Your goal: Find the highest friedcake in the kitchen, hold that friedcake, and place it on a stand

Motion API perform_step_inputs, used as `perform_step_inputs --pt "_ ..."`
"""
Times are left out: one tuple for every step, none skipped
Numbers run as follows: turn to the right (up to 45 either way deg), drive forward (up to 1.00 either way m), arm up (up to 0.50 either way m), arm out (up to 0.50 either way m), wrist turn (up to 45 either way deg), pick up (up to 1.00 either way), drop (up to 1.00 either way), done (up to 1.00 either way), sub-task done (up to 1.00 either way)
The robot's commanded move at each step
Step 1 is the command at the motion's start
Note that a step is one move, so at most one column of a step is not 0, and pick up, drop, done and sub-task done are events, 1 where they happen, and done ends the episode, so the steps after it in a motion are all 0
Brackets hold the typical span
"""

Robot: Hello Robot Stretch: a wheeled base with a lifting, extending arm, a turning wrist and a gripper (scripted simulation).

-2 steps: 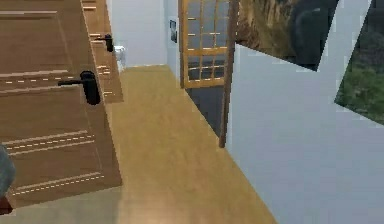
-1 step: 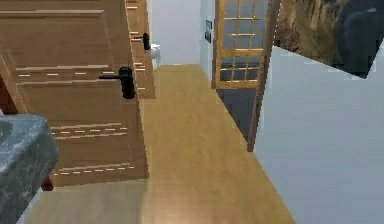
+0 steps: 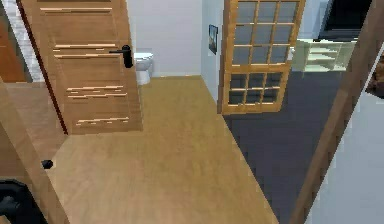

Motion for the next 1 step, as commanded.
perform_step_inputs --pt "0.0 0.30 0.00 0.00 0.0 0.00 0.00 0.00 0.00"
